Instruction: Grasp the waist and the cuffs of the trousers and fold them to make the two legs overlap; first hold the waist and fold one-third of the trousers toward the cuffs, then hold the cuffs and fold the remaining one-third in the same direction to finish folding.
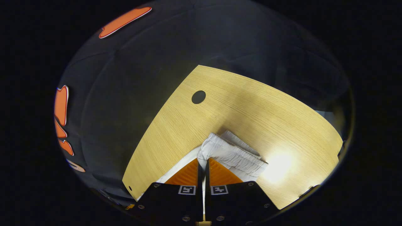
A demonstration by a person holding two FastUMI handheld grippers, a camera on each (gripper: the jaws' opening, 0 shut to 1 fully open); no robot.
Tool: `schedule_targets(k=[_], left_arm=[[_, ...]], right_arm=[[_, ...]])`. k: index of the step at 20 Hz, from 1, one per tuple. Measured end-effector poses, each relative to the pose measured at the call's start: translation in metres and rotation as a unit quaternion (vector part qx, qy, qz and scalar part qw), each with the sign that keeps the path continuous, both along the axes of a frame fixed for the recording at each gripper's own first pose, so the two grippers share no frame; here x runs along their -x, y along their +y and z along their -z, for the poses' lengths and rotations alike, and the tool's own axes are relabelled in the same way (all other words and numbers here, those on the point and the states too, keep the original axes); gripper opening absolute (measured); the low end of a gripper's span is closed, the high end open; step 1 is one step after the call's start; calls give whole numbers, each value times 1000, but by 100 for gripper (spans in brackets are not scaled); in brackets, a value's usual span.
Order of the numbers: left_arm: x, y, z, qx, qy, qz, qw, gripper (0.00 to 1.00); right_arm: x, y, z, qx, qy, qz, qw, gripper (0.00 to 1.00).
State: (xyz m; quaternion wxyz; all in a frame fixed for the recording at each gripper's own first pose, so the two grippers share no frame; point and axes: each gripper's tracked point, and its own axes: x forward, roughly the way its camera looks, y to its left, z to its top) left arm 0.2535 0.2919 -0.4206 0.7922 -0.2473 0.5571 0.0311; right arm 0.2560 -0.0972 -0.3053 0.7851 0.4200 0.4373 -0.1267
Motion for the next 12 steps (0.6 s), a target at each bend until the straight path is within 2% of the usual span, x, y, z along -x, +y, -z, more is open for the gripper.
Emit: schedule_targets(k=[3, 4, 5, 7, 8, 9, 11, 12], left_arm=[[-4, -4, 9, 0, 7, 3, 1000, 5], [-6, -5, 8, 4, 5, 3, 1000, 6], [-10, -6, 9, 4, -1, 3, 1000, 7], [-13, -5, 5, 0, -17, 4, 1000, 14], [-12, -4, 2, -5, -17, 8, 1000, 24], [-10, -6, 0, -8, -20, 13, 1000, 21], [-9, -12, -10, -4, -21, 17, 1000, 29], [-8, -13, -15, -7, -21, 19, 1000, 40]], right_arm=[[-16, -13, -9, -14, -22, 26, 999, 4], [-18, -15, -11, -16, -29, 27, 999, 8], [-19, -5, -9, -15, -37, 27, 999, 9], [-17, -11, -11, 9, -52, 24, 998, 23], [-16, -12, -13, 22, -58, 22, 998, 42], [-14, -10, -10, 34, -59, 19, 998, 50], [0, -11, -13, 52, -49, 5, 997, 55], [6, -12, -11, 60, -43, 0, 997, 72]])
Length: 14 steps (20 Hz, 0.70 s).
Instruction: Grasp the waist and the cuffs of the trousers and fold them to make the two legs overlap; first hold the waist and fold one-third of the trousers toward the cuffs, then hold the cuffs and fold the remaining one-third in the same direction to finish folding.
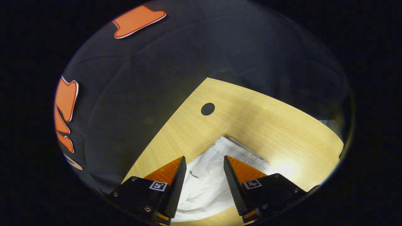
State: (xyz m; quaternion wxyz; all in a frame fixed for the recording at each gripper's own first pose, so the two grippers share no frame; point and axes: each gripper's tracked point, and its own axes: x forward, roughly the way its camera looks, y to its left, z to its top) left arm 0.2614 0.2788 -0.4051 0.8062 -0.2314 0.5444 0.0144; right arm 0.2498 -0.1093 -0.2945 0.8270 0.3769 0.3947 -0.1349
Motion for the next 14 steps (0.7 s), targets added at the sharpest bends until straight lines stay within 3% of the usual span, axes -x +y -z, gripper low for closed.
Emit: schedule_targets(k=[1, 3, 7, 8, 11, 14], left_arm=[[4, -5, -2, 1, 3, 6, 1000, 41], [7, -17, -15, 4, -1, 15, 1000, 56], [30, -30, -35, -40, 10, 51, 998, 75], [36, -32, -41, -57, 9, 60, 997, 85], [47, -49, -59, -74, 3, 67, 995, 97], [61, -64, -77, -90, -7, 73, 993, 97]], right_arm=[[7, -1, 4, 6, 3, -5, 1000, 75], [23, -2, 10, 12, 18, -16, 1000, 81], [54, -12, 38, 38, 59, -47, 996, 90], [58, -14, 44, 38, 67, -54, 996, 93], [65, -20, 60, 29, 87, -60, 994, 97], [61, -32, 71, 22, 95, -54, 994, 98]])
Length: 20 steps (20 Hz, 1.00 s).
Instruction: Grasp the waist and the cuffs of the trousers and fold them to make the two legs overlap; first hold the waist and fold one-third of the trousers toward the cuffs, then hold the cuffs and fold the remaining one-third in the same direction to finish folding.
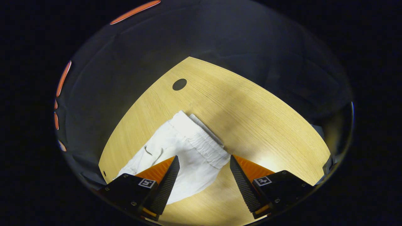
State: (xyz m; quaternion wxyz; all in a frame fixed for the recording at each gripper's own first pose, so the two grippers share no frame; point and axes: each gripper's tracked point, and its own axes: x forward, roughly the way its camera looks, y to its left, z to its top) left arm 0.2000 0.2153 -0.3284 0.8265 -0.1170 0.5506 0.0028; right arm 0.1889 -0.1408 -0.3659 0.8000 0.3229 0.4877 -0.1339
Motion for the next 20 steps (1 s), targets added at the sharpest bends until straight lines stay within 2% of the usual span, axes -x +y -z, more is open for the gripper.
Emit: schedule_targets(k=[6, 10, 12, 16, 17, 18, 19, 20], left_arm=[[37, -31, -24, -55, -18, 36, 998, 100], [67, -50, -25, -63, -27, 24, 997, 99], [79, -59, -36, -68, -42, 16, 997, 99], [98, -72, -53, -97, -73, 11, 993, 99], [103, -77, -54, -94, -76, 8, 993, 99], [107, -82, -55, -91, -78, 6, 993, 100], [112, -86, -57, -90, -79, 3, 993, 100], [116, -91, -58, -88, -79, 2, 993, 100]], right_arm=[[3, -11, 30, -17, 53, 20, 998, 98], [3, -9, 42, -22, 79, 27, 996, 98], [-3, -7, 44, -28, 74, 36, 996, 95], [-2, -7, 44, -21, 80, 44, 996, 80], [-4, -6, 46, -17, 84, 46, 995, 76], [-7, -6, 48, -15, 85, 51, 995, 66], [-9, -1, 47, -18, 83, 49, 995, 65], [-12, 2, 48, -15, 74, 49, 996, 45]])
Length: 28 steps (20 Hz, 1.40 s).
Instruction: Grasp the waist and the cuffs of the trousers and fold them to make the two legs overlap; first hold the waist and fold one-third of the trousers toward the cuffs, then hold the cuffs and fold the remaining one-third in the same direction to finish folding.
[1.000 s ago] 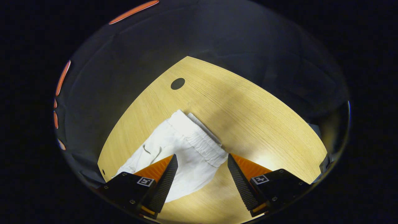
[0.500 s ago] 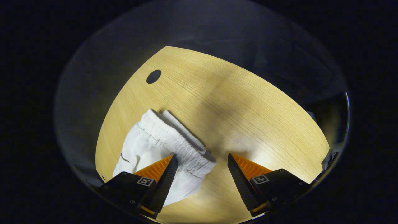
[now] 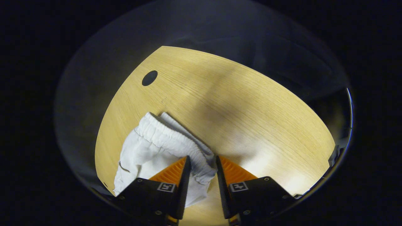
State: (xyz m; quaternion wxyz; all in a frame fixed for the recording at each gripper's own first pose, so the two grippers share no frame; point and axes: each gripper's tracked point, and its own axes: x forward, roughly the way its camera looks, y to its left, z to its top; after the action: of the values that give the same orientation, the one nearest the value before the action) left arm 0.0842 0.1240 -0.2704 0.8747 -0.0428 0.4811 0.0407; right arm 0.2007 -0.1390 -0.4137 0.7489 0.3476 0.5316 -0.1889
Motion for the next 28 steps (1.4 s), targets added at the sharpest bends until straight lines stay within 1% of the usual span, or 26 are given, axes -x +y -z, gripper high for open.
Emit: schedule_targets(k=[1, 2, 4, 5, 6, 8, 10, 17, 20, 23, 24, 25, 28], left_arm=[[5, -8, -2, 3, -2, 1, 1000, 100], [10, -16, -5, 4, -4, 4, 1000, 100], [17, -23, -9, -2, -9, 13, 1000, 99], [18, -27, -11, -4, -14, 18, 1000, 100], [18, -31, -13, -4, -18, 22, 1000, 100], [17, -34, -14, 0, -21, 25, 999, 100], [14, -33, -8, 11, -23, 29, 999, 99], [-11, -46, 5, 28, -35, 78, 996, 100], [-18, -42, 7, 36, -42, 101, 993, 100], [-21, -36, 10, 48, -47, 112, 991, 99], [-23, -31, 12, 49, -47, 114, 991, 100], [-23, -29, 14, 54, -45, 115, 991, 99], [-24, -21, 14, 63, -44, 116, 990, 100]], right_arm=[[-3, 1, 0, 4, -11, 0, 1000, 36], [-5, -1, 0, 11, -20, 7, 1000, 24], [-7, 1, 0, 12, -36, 18, 999, 13], [-9, 4, -3, 5, -49, 24, 999, 12], [-9, 7, -4, -2, -60, 18, 998, 9], [-6, 3, -9, 1, -75, -3, 997, 8], [-7, -2, -20, 8, -102, -6, 995, 8], [-5, -11, -66, 34, -177, 1, 984, 7], [-6, -20, -89, 24, -199, 22, 979, 8], [-5, -21, -83, 25, -224, 19, 974, 8], [-5, -22, -81, 31, -232, 19, 972, 7], [-6, -20, -82, 34, -240, 17, 970, 8], [-5, -22, -83, 40, -253, 10, 967, 7]])
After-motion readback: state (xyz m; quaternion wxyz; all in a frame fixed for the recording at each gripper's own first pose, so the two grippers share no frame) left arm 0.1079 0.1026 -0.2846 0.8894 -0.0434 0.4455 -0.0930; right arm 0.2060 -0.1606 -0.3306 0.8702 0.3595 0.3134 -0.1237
